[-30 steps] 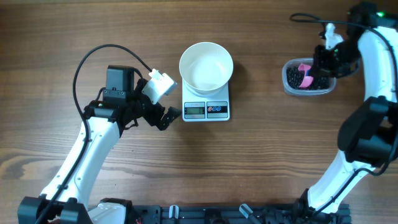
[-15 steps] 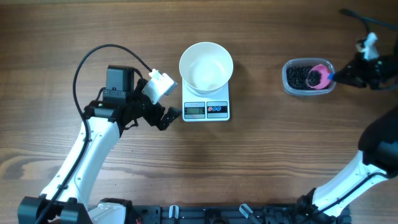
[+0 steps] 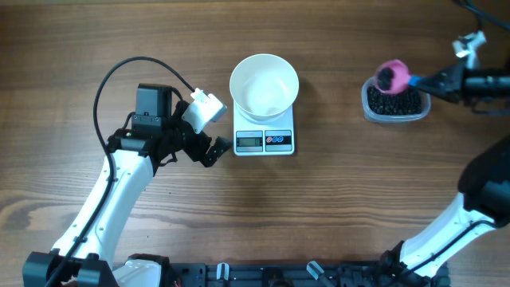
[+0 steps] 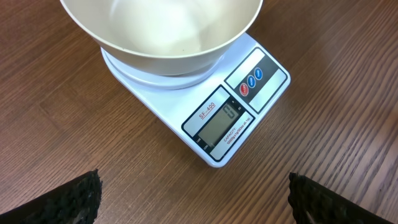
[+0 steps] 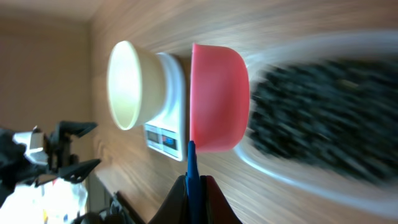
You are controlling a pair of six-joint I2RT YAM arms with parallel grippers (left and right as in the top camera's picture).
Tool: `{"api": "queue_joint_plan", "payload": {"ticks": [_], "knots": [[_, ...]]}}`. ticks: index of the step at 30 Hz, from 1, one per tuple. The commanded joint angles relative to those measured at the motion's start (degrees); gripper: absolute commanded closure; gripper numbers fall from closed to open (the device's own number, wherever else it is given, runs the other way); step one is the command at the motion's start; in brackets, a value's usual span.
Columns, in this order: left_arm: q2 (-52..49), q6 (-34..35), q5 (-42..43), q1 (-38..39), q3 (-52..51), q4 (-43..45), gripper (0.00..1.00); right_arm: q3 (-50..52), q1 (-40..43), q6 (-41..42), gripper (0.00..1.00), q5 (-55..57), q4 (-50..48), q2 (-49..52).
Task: Scoop item into bowl and weigh 150g on scale
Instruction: 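Carry the filled scoop over the white bowl and tip beans in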
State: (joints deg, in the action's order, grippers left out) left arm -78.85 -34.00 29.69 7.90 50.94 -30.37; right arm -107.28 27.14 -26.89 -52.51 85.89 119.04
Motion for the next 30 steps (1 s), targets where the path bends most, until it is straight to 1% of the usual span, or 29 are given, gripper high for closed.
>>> {"api": "queue_joint_plan", "payload": {"ticks": [1, 6, 11, 14, 18, 21, 25, 30], "knots": [[0.04, -0.28, 0.68, -0.20, -0.37, 0.13, 0.00, 0.26, -6.40, 2.38, 0.96, -6.03, -2.75, 1.11], [0.04, -0.26, 0.70, -0.20, -0.37, 0.13, 0.00, 0.17, -14.69, 10.71, 0.96, -6.27, -9.31, 1.07], [0.04, -0.26, 0.68, -0.20, -0.37, 0.13, 0.00, -2.84, -21.42, 15.52, 0.96, -6.88, -12.22, 1.07], [0.04, -0.26, 0.68, -0.20, -0.37, 0.13, 0.00, -5.27, -25.66, 19.17, 0.96, -4.68, -14.21, 1.07], [0.04, -0.26, 0.68, -0.20, -0.37, 0.13, 0.00, -7.43, -31.58, 25.46, 0.96, 2.03, -18.80, 1.07], [0.04, -0.28, 0.68, -0.20, -0.37, 0.13, 0.00, -7.98, -35.93, 28.72, 0.96, 7.58, -22.10, 1.07], [0.04, -0.26, 0.70, -0.20, -0.37, 0.13, 0.00, -8.81, -41.18, 30.16, 0.96, 20.20, -22.18, 1.05], [0.04, -0.28, 0.70, -0.20, -0.37, 0.13, 0.00, -12.15, -44.89, 30.42, 0.96, 30.49, -21.20, 0.90]]}}
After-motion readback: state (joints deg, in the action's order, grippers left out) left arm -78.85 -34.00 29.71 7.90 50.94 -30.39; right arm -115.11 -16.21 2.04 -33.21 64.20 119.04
